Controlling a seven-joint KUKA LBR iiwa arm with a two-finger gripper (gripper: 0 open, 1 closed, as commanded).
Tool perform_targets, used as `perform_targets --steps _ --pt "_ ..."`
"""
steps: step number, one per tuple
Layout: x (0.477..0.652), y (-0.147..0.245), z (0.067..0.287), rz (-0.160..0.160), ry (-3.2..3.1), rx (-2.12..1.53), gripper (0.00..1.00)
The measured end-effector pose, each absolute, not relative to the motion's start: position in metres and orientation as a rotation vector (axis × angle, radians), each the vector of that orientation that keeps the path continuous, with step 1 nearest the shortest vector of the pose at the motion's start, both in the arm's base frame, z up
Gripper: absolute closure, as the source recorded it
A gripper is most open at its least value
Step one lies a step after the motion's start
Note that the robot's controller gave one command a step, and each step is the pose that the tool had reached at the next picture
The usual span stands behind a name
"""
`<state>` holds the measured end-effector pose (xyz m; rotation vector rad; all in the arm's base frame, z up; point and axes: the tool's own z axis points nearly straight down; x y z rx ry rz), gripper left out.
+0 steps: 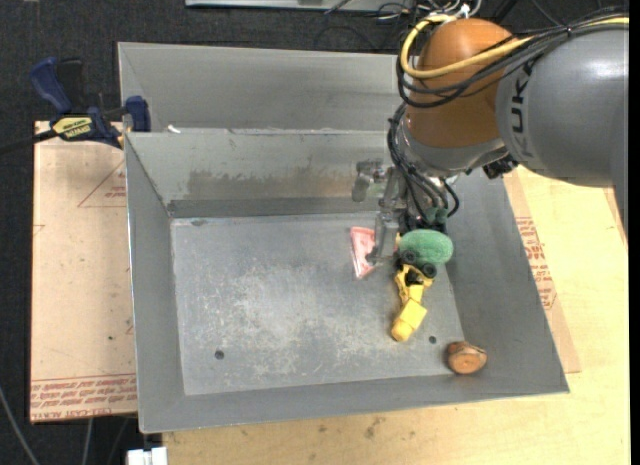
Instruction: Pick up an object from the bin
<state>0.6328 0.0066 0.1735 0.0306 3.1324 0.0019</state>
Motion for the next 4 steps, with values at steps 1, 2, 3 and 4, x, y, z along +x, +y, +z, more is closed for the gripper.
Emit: perform_targets --steps 1,2,3,4 --pt "0.622 -0.029 0.139 0.002 3.139 -0.042 0.00" --pt "0.620 -0.041 0.126 0.001 3.139 0.102 0.00" --pt "0.629 -0.045 0.101 0.002 3.129 0.241 0.00" --pt "0.631 -0.046 0.096 0.003 3.130 0.247 0.00"
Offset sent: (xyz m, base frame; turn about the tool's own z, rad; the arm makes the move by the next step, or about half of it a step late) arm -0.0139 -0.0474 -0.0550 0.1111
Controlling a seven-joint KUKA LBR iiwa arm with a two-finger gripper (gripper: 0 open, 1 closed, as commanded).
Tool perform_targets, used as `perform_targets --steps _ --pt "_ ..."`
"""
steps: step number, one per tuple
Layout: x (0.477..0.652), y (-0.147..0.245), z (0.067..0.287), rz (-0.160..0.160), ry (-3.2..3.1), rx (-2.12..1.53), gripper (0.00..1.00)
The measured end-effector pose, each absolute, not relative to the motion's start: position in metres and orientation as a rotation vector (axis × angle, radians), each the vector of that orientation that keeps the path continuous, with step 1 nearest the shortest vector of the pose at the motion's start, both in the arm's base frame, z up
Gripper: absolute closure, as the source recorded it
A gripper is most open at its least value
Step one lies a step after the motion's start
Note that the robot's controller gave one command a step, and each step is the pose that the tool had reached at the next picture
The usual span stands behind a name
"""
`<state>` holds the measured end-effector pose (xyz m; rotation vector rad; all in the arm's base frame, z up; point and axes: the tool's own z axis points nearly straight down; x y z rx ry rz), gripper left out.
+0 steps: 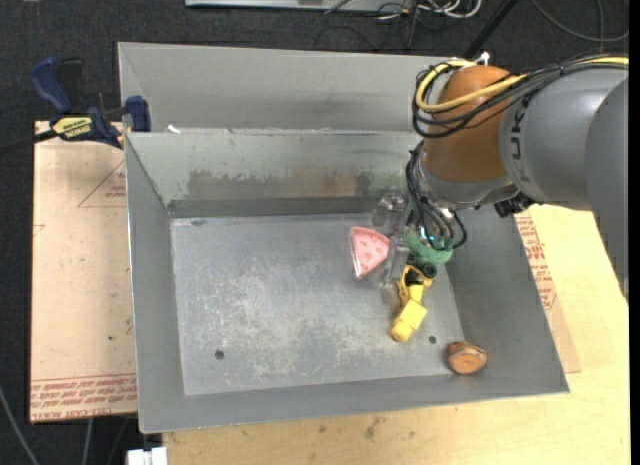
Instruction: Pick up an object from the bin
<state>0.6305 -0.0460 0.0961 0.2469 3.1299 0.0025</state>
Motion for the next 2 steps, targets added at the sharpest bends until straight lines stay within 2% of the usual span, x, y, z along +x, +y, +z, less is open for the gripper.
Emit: perform_targets --steps 1,2 --pt "0.6135 0.0285 0.0710 0.005 3.137 -0.011 1.00" --pt "0.6135 0.0284 0.0710 0.005 3.137 -0.011 1.00"
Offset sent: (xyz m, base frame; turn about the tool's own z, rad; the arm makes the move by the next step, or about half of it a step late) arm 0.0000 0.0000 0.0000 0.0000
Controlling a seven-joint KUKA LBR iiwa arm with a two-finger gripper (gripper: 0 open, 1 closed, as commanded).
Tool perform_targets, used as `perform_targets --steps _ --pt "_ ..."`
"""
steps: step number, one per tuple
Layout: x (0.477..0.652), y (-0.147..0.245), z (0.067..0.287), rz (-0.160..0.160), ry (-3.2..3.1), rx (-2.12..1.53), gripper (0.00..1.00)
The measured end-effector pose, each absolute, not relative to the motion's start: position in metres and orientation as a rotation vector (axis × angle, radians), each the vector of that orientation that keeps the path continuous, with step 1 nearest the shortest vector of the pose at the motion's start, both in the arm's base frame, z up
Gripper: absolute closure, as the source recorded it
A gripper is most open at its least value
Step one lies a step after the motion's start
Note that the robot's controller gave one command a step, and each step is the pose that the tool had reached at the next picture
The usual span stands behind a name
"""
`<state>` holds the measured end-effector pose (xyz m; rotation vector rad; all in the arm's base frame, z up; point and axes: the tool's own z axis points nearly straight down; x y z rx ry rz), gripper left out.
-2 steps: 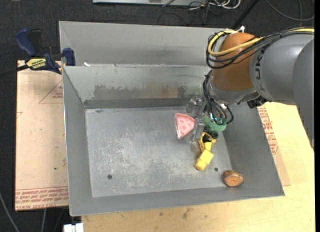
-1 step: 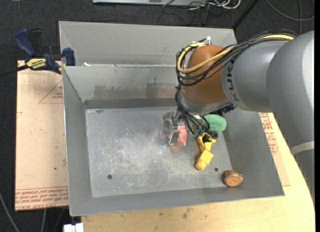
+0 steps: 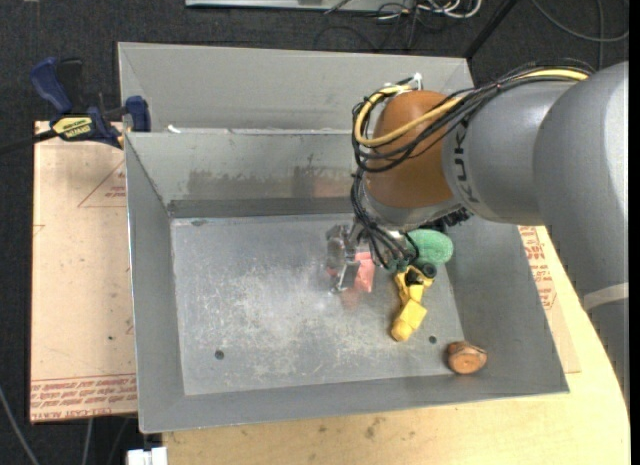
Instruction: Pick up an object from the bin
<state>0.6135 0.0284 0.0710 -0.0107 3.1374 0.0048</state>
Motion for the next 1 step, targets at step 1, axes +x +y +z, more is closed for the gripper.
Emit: perform_targets --steps 1 --pt "0.5844 0.0230 0.1073 0.002 3.152 -0.074 1.00"
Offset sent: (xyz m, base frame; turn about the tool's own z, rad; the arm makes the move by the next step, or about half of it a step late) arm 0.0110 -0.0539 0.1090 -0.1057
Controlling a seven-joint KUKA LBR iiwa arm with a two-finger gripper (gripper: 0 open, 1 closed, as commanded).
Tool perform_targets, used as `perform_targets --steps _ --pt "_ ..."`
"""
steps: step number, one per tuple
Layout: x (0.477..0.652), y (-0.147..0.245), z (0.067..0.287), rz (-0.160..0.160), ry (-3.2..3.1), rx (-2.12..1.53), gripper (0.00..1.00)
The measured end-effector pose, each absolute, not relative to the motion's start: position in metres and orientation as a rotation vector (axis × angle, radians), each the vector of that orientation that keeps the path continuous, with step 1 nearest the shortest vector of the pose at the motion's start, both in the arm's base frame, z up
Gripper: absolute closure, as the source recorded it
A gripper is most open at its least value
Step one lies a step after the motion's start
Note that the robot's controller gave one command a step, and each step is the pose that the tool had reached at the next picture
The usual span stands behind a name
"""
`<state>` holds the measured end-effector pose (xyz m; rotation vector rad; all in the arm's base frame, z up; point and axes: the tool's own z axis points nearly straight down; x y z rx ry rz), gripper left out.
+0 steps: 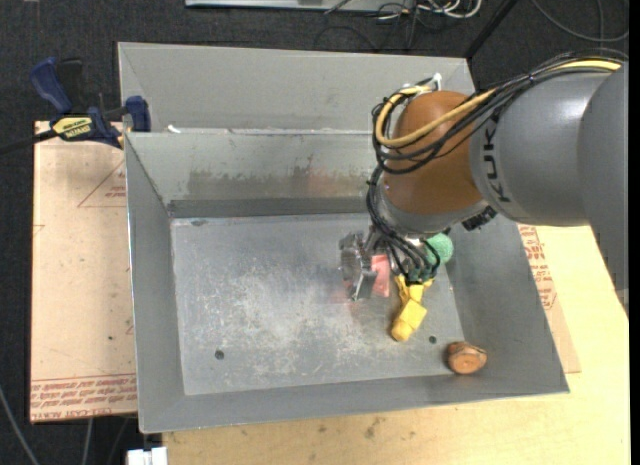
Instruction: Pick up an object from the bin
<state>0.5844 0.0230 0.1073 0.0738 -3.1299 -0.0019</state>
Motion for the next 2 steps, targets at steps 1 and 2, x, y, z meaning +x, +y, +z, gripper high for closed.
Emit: perform_targets --steps 1,2 --pt "0.615 -0.014 0.170 -0.003 -3.138 0.166 1.00" --pt "0.626 -0.004 0.211 0.004 -3.139 0.206 1.00"
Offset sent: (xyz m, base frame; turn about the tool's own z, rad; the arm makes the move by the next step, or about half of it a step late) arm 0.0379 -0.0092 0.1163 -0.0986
